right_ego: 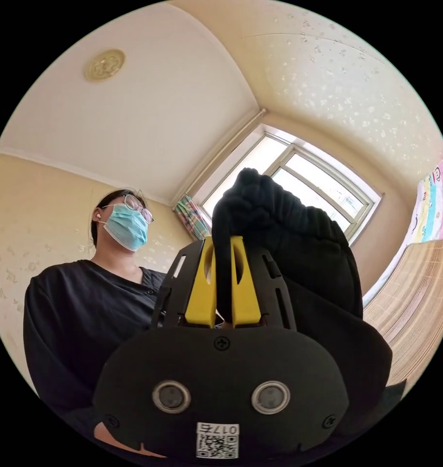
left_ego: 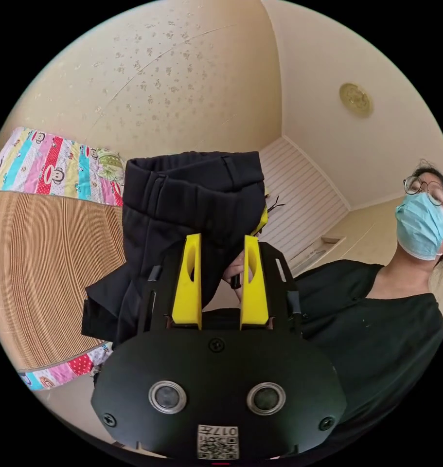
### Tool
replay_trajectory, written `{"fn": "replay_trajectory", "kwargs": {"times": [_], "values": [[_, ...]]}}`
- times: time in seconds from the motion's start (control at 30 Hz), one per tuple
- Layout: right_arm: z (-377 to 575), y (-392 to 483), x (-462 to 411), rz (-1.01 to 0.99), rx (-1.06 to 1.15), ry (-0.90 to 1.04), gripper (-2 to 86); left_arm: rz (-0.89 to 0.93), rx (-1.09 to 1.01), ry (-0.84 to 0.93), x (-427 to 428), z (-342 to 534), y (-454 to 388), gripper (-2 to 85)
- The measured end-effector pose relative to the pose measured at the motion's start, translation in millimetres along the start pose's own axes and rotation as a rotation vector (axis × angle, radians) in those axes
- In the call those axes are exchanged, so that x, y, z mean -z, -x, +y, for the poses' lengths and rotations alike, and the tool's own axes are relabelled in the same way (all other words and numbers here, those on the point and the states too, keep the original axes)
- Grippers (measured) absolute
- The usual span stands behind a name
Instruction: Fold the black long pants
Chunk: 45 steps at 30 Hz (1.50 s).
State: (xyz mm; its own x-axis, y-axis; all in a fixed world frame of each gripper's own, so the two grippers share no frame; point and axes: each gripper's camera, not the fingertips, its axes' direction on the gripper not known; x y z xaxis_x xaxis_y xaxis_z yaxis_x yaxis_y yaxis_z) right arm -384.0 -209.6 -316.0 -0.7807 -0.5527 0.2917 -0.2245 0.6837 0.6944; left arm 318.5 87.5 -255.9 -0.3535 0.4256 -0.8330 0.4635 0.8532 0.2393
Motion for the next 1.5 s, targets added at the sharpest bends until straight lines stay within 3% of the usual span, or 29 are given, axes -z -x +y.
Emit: {"fn": "replay_trajectory", "kwargs": {"times": [0.1,0.23,0.37,0.53,0.77,1.07,1.2,1.3,1.37,1.5], "values": [[-13.6,21.8,-12.5,-0.02,0.109,0.045,3.3,-0.014,-0.04,-0.095,12.2,8.5,-12.9,13.0],[-42.7,63.4,-39.9,-0.023,0.28,0.088,2.8,-0.184,-0.093,-0.224,30.0,22.0,-55.9,17.7],[-57.1,97.1,-75.6,-0.05,0.4,0.113,2.7,-0.262,-0.214,-0.238,24.9,25.1,-110.8,17.9],[-55.3,123.1,-97.0,-0.04,0.444,0.092,2.7,-0.293,-0.341,-0.195,12.5,20.0,-155.5,9.0],[-63.7,168.9,-53.2,0.06,0.498,-0.062,1.9,-0.489,-0.239,-0.284,82.4,-5.1,-148.4,5.3],[-80.1,286.7,-91.3,0.095,0.698,0.038,0.5,-0.1,-0.405,-0.458,196.9,-65.7,-194.4,5.0],[-98.7,346.0,-120.9,0.116,0.825,0.057,0.1,0.088,-0.62,-0.571,247.7,-115.4,-251.4,5.0],[-104.6,391.2,-148.8,0.235,0.943,0.023,0.1,0.022,-0.714,-0.609,264.7,-153.9,-296.9,5.0],[-115.1,407.7,-170.6,0.449,0.967,-0.021,0.3,-0.075,-0.719,-0.624,265.2,-185.3,-310.2,4.9],[-170.0,371.0,-182.4,0.791,0.871,-0.08,0.6,-0.165,-0.63,-0.553,248.5,-315.8,-285.3,2.8]]}}
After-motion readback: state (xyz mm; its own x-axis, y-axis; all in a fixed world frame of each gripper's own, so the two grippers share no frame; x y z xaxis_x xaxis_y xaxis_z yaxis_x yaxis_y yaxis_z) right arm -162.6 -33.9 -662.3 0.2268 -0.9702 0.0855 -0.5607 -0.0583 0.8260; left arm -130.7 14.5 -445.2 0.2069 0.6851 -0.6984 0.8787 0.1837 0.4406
